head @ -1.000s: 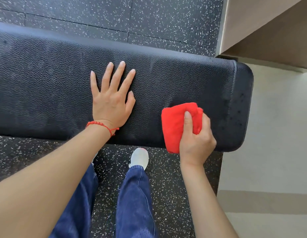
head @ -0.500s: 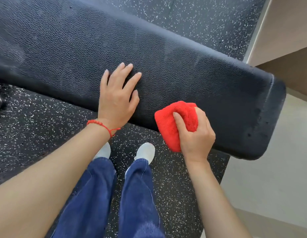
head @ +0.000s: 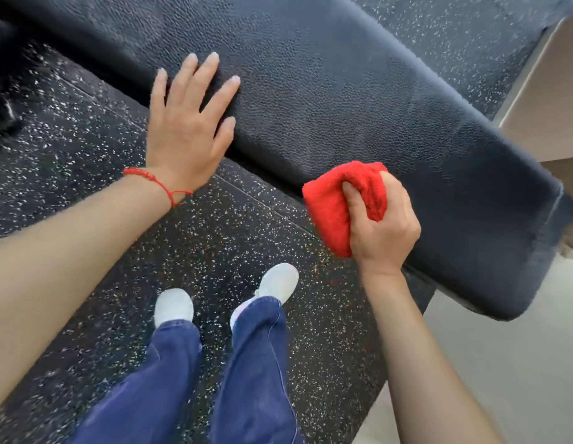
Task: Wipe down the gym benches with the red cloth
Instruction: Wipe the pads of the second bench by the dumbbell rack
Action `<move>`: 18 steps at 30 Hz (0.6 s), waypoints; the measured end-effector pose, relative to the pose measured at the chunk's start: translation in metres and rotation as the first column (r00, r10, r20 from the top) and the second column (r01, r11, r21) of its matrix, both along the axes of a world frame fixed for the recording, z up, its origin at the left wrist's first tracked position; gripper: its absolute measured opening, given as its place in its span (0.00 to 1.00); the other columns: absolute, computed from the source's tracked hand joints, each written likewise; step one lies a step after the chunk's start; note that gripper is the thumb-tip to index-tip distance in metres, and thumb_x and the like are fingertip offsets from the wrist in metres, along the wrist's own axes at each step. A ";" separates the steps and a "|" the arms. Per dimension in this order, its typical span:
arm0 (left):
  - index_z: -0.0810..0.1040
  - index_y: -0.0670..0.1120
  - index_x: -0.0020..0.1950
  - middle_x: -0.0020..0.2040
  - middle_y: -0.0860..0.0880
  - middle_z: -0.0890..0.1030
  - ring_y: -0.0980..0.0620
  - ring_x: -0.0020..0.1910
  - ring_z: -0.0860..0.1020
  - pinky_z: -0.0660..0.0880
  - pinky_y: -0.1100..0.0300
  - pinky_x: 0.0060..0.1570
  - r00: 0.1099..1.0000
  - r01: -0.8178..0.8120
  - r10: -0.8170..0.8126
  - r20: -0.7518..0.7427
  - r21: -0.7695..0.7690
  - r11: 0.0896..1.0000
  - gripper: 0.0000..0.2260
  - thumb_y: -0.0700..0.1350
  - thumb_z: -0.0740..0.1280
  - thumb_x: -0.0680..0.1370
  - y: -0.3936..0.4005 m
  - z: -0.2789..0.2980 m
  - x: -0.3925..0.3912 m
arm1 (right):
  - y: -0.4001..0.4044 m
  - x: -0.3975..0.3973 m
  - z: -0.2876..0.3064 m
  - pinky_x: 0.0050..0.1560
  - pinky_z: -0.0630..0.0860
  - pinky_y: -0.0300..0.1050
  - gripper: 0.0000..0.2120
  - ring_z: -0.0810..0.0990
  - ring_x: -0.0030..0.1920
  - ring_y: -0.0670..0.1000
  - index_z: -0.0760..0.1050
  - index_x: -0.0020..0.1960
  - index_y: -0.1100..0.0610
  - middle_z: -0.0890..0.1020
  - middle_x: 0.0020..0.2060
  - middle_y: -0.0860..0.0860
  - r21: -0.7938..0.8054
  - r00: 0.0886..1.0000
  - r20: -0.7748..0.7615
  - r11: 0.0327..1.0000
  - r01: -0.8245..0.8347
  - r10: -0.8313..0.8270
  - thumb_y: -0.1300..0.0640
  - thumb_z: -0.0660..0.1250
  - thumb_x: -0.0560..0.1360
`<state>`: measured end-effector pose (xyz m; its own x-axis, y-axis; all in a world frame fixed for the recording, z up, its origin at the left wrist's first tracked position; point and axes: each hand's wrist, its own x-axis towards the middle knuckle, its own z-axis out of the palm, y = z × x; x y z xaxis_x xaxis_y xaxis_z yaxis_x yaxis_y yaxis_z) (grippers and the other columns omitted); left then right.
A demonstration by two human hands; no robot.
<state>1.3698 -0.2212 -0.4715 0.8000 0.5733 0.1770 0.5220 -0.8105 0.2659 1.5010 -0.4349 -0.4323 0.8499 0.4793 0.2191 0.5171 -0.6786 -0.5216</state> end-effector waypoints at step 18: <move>0.64 0.41 0.73 0.75 0.42 0.59 0.41 0.74 0.55 0.54 0.35 0.66 0.985 -0.168 0.171 0.003 -0.157 0.973 0.27 0.53 0.50 0.76 -0.037 -0.001 -0.006 | 0.026 -0.003 0.005 0.44 0.69 0.41 0.23 0.79 0.42 0.57 0.76 0.55 0.59 0.82 0.42 0.56 0.015 0.983 0.014 0.983 -0.184 0.184 0.41 0.62 0.72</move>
<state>1.3638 -0.2583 -0.4724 0.6864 0.7220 0.0869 0.6429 -0.6584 0.3915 1.4978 -0.4090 -0.4274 0.7447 0.6233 0.2387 0.6390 -0.5626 -0.5245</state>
